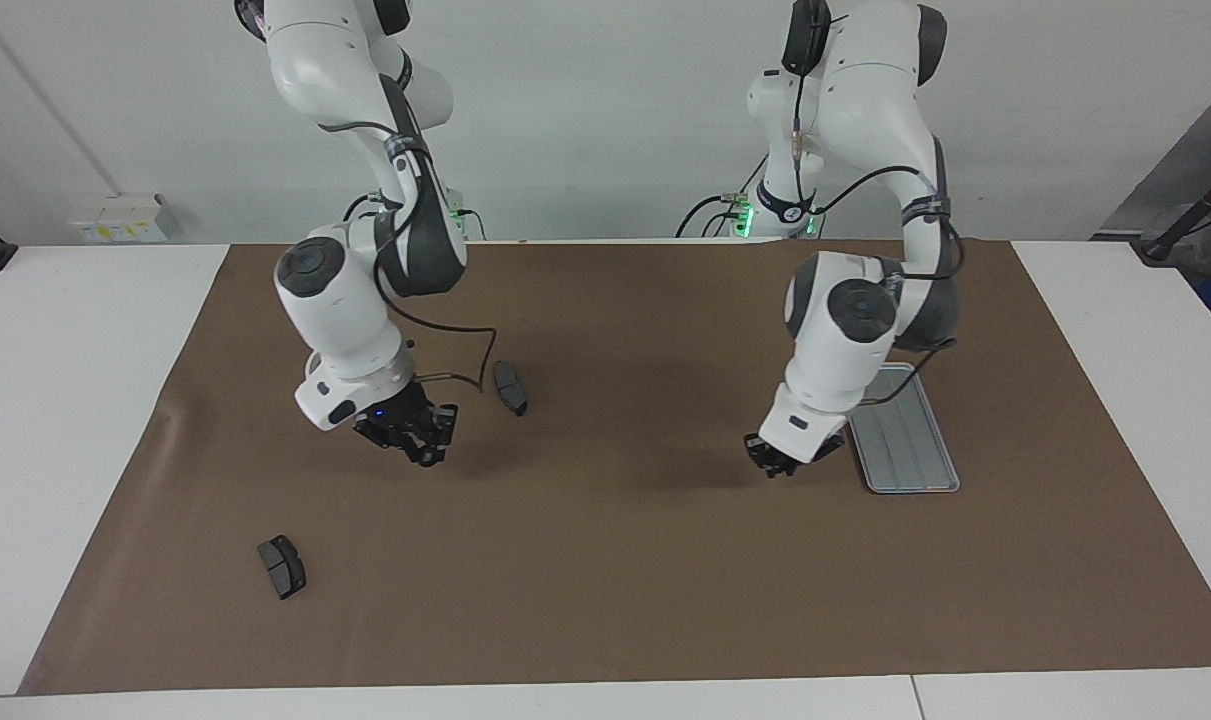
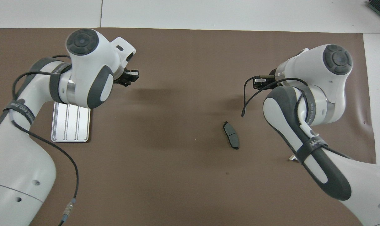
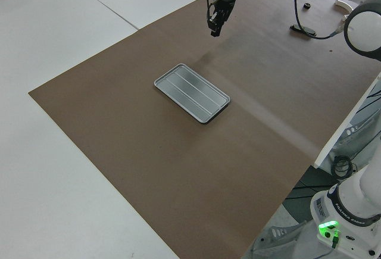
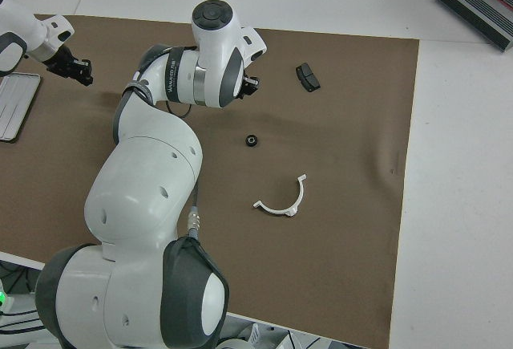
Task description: Pick bearing gear from pile to tray
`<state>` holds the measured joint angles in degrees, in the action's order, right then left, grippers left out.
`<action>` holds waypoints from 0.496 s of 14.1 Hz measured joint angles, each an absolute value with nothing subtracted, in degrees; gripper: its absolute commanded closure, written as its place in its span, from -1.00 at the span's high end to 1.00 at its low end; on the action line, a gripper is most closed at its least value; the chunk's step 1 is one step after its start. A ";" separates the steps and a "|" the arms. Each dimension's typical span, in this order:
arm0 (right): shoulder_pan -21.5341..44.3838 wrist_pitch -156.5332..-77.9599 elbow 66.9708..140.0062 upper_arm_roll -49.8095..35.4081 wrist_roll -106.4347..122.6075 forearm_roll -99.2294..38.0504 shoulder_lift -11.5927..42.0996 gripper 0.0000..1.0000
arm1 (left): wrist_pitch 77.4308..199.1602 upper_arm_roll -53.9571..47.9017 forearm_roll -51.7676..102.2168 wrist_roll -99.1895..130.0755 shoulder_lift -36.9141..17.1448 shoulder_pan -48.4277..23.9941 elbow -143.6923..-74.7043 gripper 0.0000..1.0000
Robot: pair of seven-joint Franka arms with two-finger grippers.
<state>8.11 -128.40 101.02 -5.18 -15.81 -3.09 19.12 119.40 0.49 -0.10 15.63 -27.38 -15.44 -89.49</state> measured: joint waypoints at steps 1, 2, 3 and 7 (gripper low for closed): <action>8.31 -128.43 100.23 -7.93 -21.51 -1.13 19.13 -1.00 | 119.31 0.51 -0.09 11.18 -26.38 -12.66 -90.91 -1.00; 8.48 -128.62 99.76 -10.26 -26.55 -0.55 19.17 -1.00 | 119.31 0.52 -0.09 7.19 -25.63 -10.50 -92.49 -1.00; 8.60 -129.49 99.54 -12.84 -32.37 -0.34 19.33 -1.00 | 119.49 0.51 -0.09 3.50 -25.08 -8.54 -94.17 -1.00; 9.45 -135.48 99.50 -20.72 -51.53 3.12 22.35 -1.00 | 125.95 0.47 -0.09 -6.06 -23.23 -3.17 -102.61 -1.00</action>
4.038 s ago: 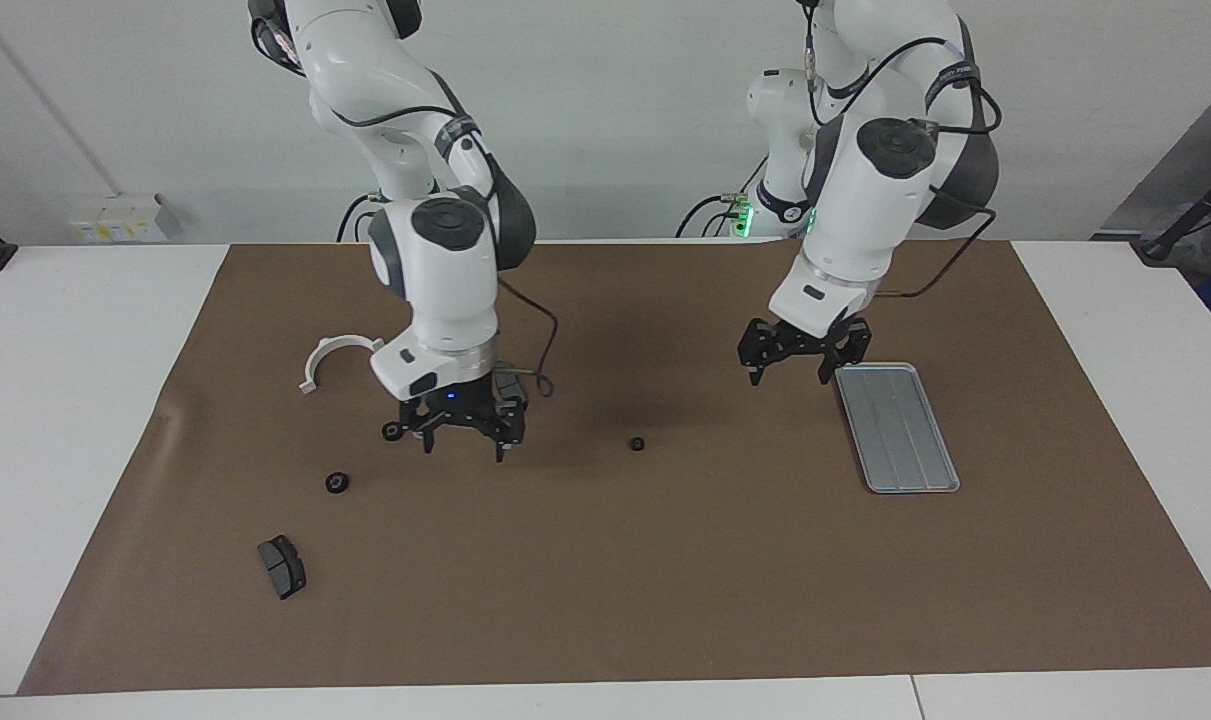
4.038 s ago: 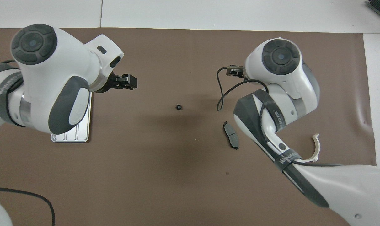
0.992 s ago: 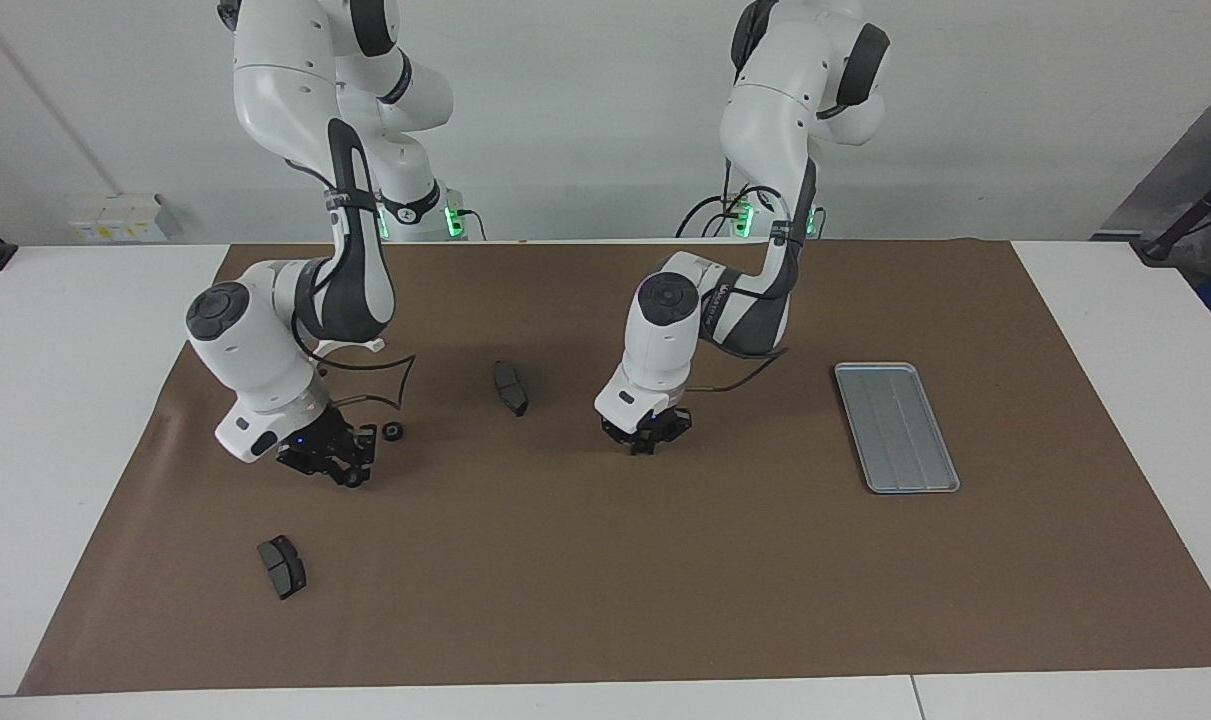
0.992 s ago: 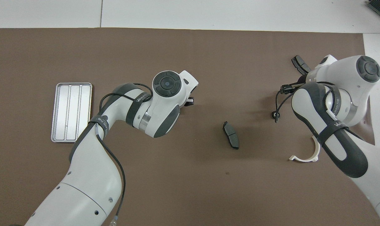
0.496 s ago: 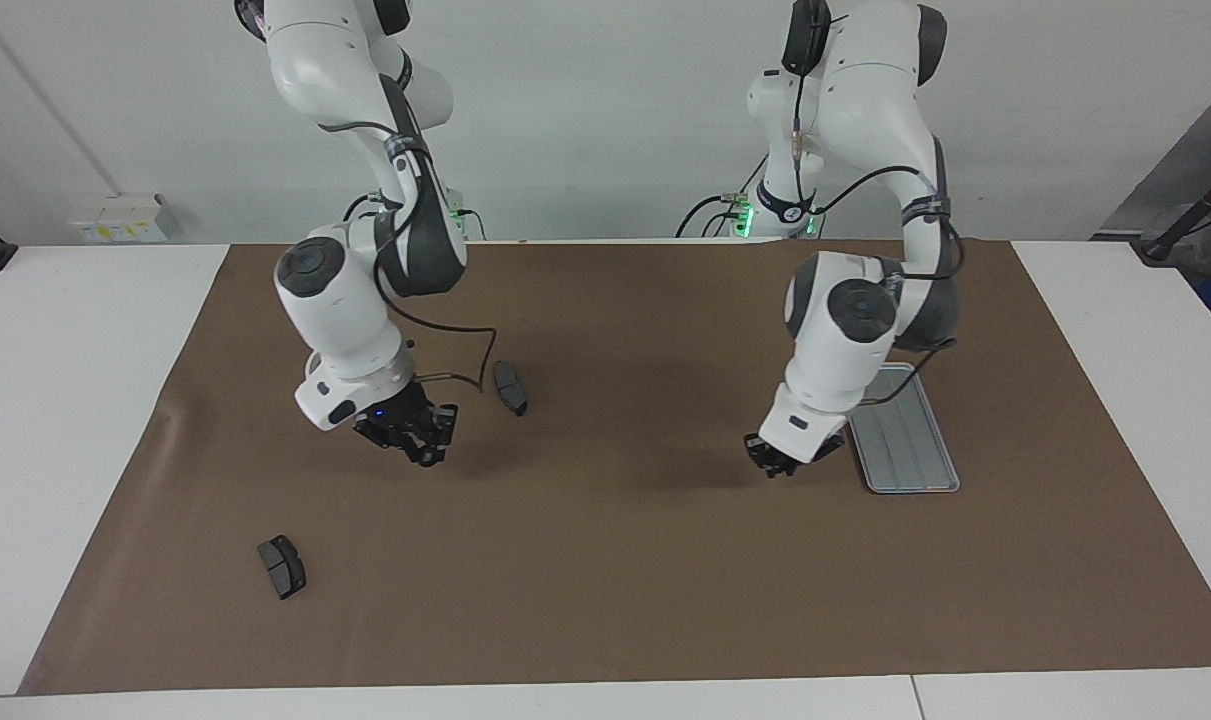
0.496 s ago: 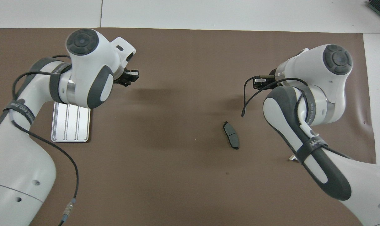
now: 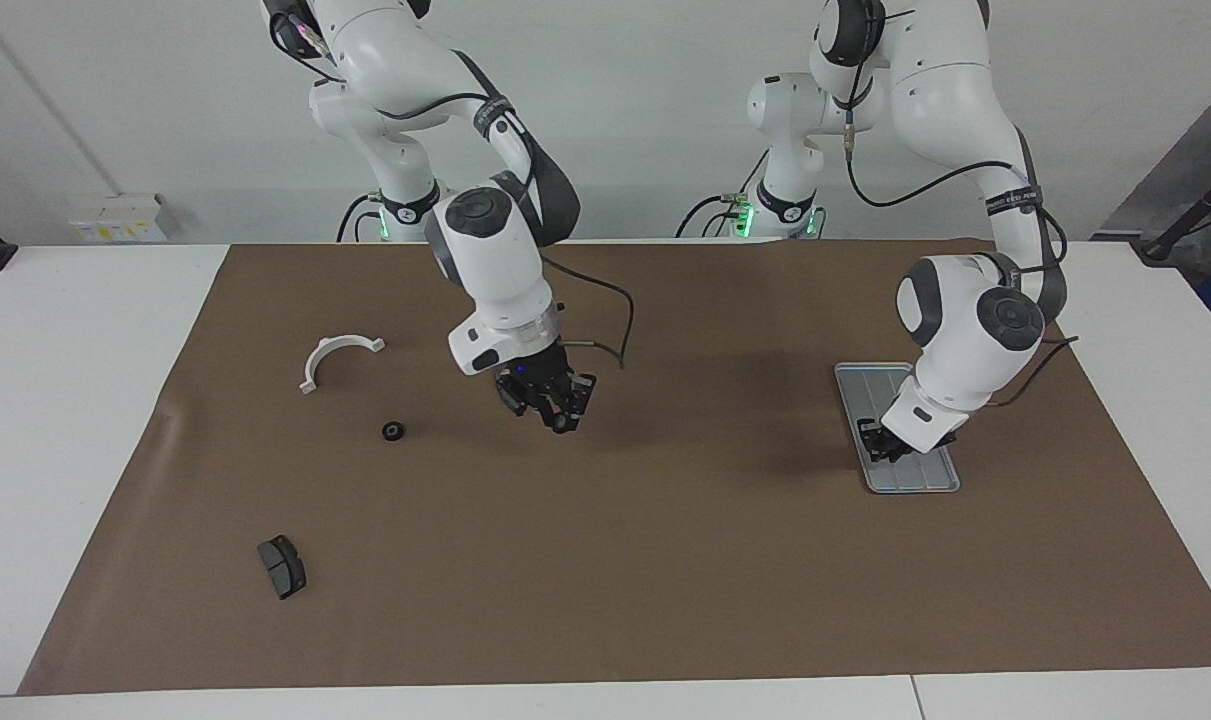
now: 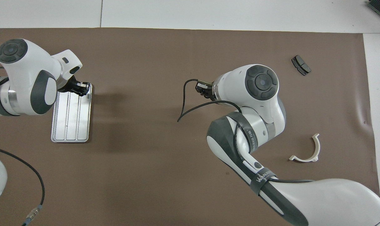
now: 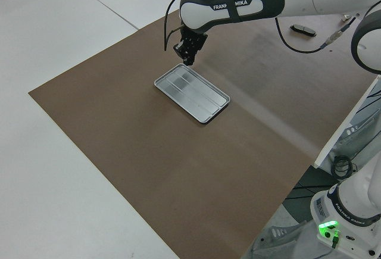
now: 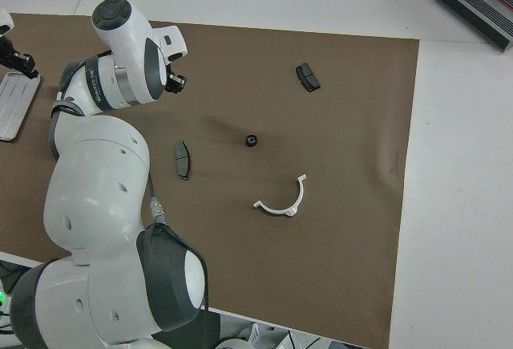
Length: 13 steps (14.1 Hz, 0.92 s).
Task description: Pick bearing gear from pile to tray
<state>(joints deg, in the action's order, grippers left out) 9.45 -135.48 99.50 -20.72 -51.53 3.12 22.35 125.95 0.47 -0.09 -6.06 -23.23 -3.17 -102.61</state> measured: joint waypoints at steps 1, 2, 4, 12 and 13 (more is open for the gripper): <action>9.83 -136.45 99.48 -21.72 -54.03 5.44 23.75 -1.00 | 128.18 0.45 -0.09 -7.14 -22.75 -2.59 -104.76 -0.64; 10.36 -137.32 99.30 -22.99 -58.64 9.81 25.78 -1.00 | 130.23 0.45 -0.09 -7.84 -22.28 -2.22 -106.77 -0.09; 11.52 -138.71 97.10 -25.29 -69.51 20.19 30.46 -1.00 | 131.68 0.32 -0.09 -8.14 -21.48 -2.04 -108.66 1.00; 12.02 -139.55 93.04 -27.26 -76.92 29.94 36.93 -0.02 | 129.57 -1.03 -0.06 -6.77 -19.88 -3.01 -105.20 1.00; 12.05 -139.64 93.21 -27.26 -76.92 30.83 37.02 0.27 | 128.35 -1.15 -0.06 -4.64 -19.82 -4.05 -103.95 1.00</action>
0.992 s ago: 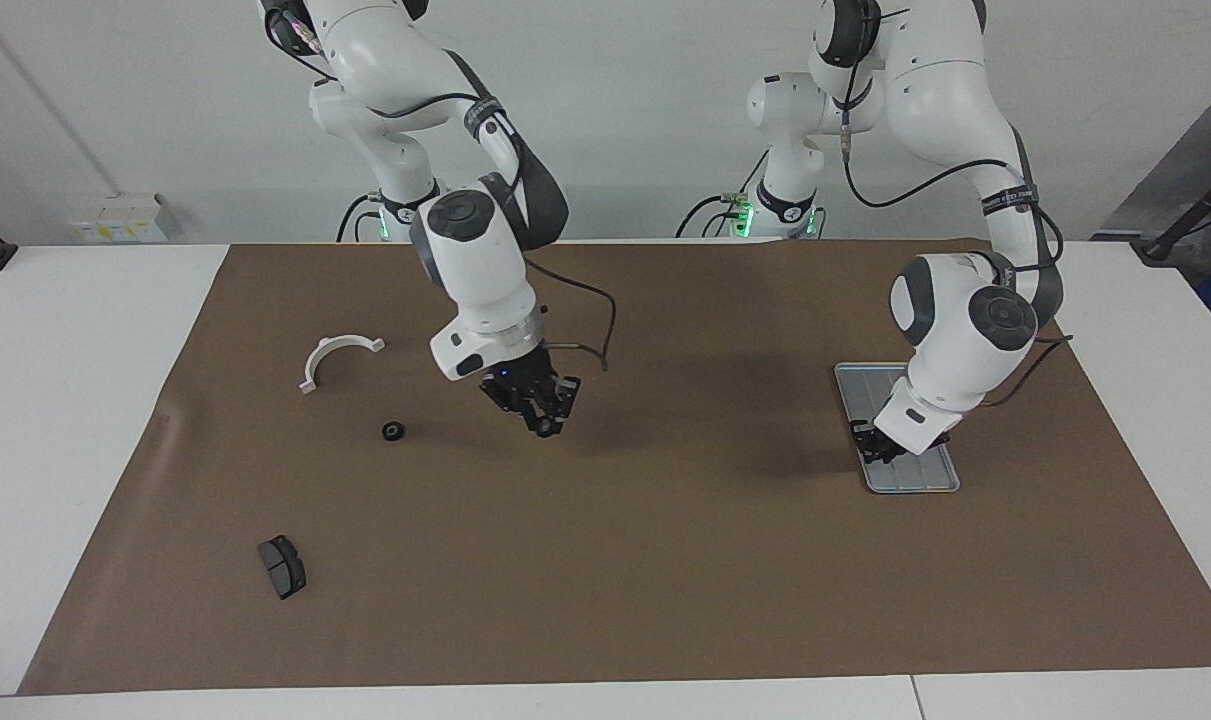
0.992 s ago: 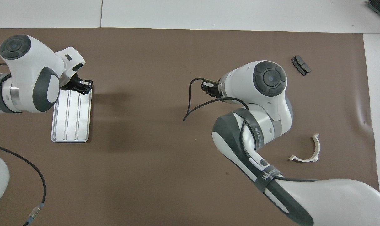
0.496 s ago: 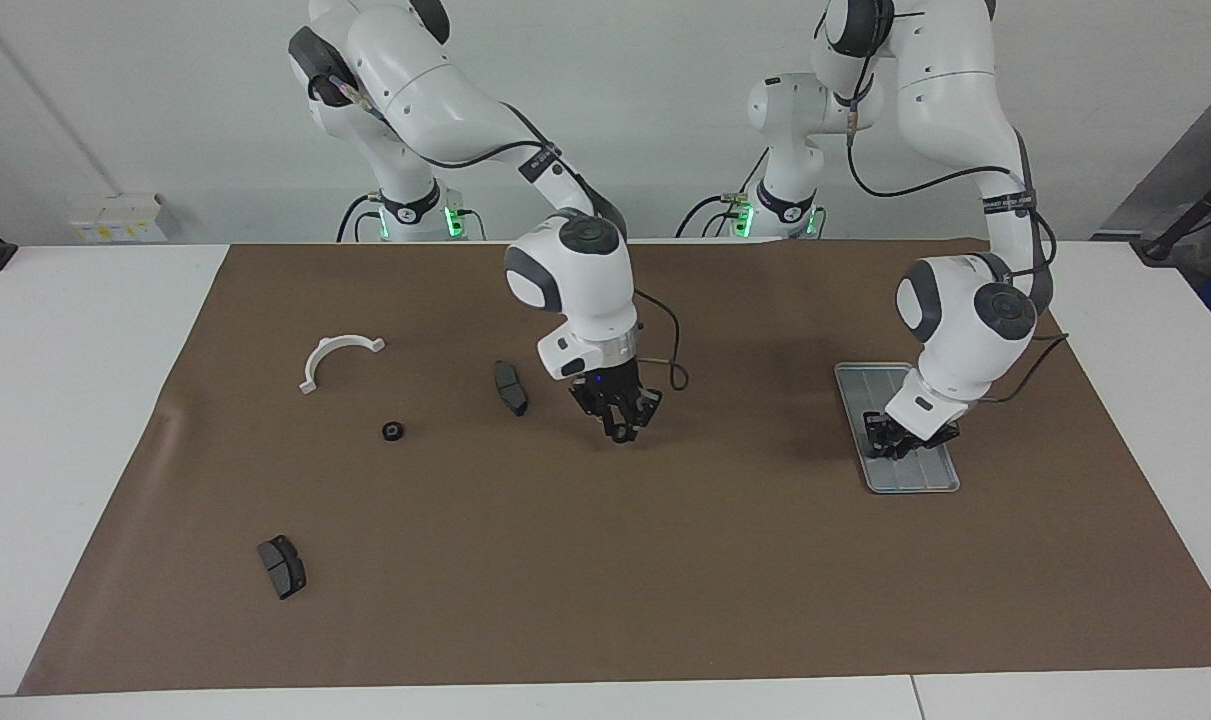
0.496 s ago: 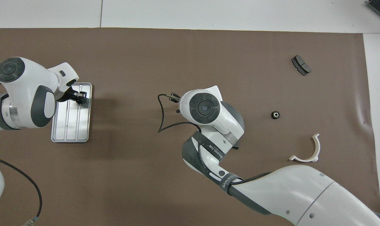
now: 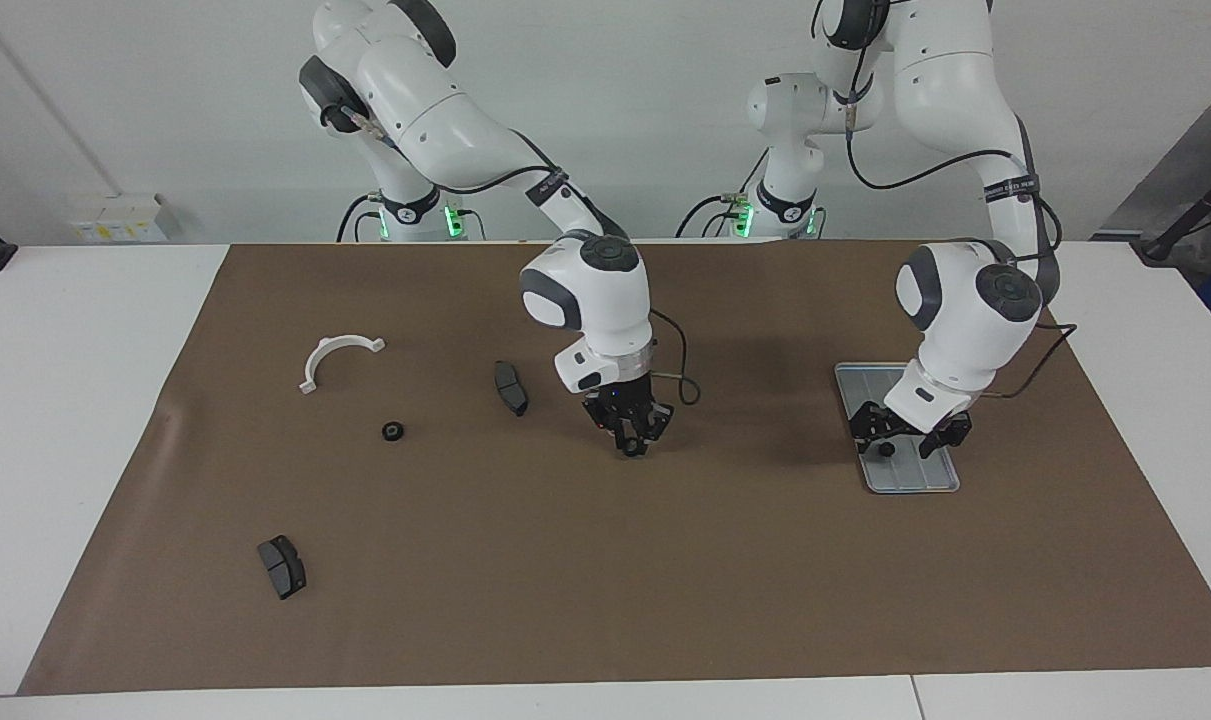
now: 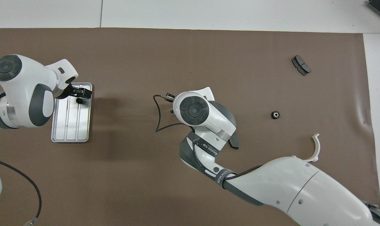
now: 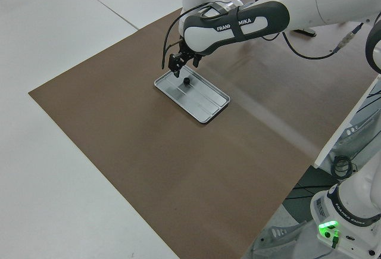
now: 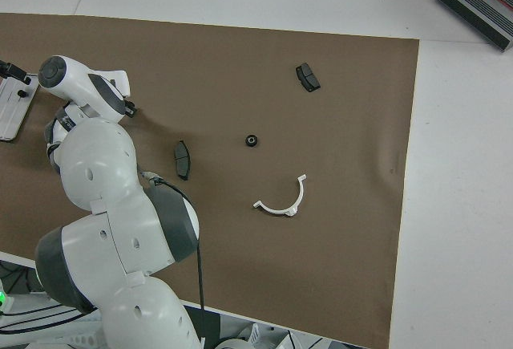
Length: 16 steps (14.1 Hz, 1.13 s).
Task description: Pick bearing gear from pile to tray
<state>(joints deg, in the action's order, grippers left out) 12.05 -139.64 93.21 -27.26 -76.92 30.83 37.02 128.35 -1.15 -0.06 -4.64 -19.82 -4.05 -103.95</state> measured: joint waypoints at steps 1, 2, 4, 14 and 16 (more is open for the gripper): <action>12.10 -139.96 93.49 -27.27 -76.92 31.55 37.19 0.71 | 127.56 -1.25 -0.06 -1.95 -19.81 -5.43 -102.92 1.00; 12.14 -140.21 93.76 -27.27 -76.92 31.96 37.37 1.00 | 127.21 -1.31 -0.06 1.28 -19.80 -7.19 -102.22 1.00; 12.09 -140.14 93.81 -27.28 -76.91 33.23 37.41 1.00 | 127.17 -1.40 -0.06 7.75 -19.80 -10.63 -101.58 1.00; 6.01 -124.14 93.53 -18.94 -42.60 18.87 23.60 1.00 | 129.17 -1.51 0.74 30.14 -24.34 -26.80 -94.27 1.00; 5.72 -122.82 94.69 -13.65 -28.82 12.90 21.03 1.00 | 129.20 -1.46 0.74 30.41 -27.27 -28.79 -91.63 1.00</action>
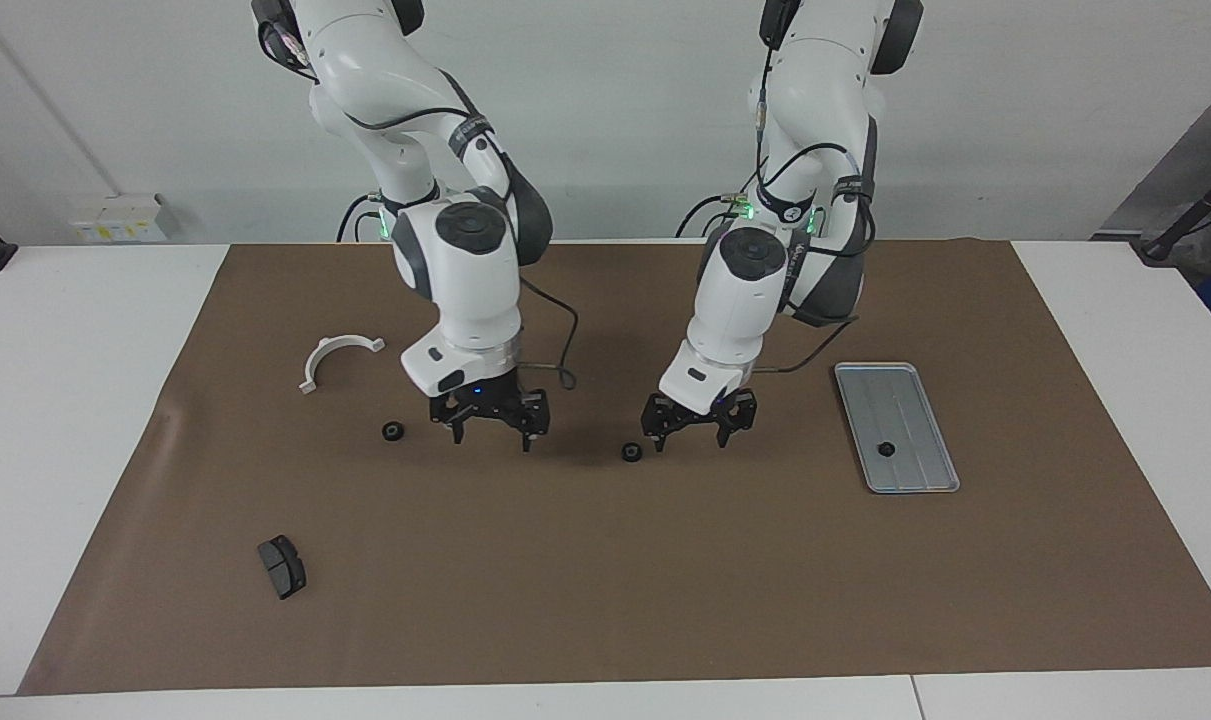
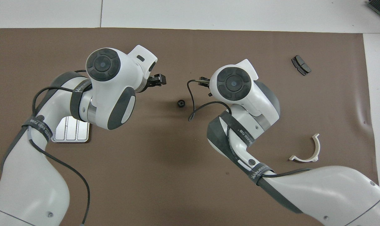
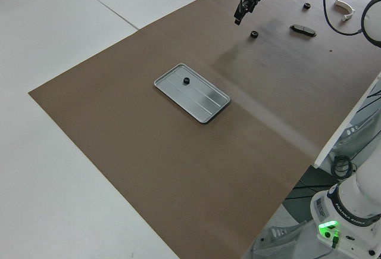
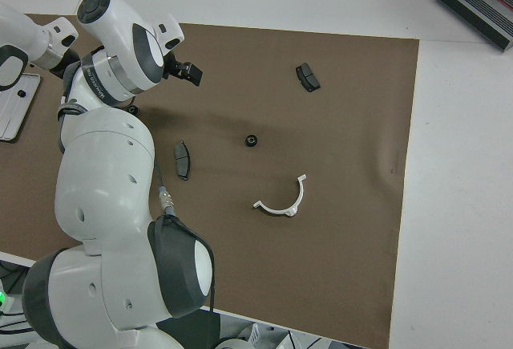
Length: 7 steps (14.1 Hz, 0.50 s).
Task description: Pick bearing gear from pile to tray
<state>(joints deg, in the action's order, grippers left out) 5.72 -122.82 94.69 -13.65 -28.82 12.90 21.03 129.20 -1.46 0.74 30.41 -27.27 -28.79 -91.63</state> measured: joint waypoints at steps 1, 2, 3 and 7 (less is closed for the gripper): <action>5.61 -122.61 96.04 -11.25 -22.63 10.74 19.84 1.00 | 129.28 -1.44 0.74 30.41 -28.75 -29.52 -90.26 1.00; 5.57 -122.61 97.89 -8.97 -16.43 8.37 18.77 1.00 | 129.43 -1.45 0.73 30.41 -30.00 -30.04 -89.18 1.00; 5.58 -122.61 99.70 -7.20 -11.11 6.07 18.00 1.00 | 129.60 -1.42 0.73 30.40 -30.71 -30.30 -88.58 1.00; 5.59 -126.90 108.44 -1.74 4.73 -0.18 15.37 1.00 | 132.09 -1.43 0.72 30.35 -31.71 -31.20 -88.27 1.00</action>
<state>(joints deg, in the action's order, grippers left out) 5.59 -126.90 108.44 -1.74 4.73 -0.18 15.37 132.09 -1.43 0.72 30.35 -31.71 -31.20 -88.27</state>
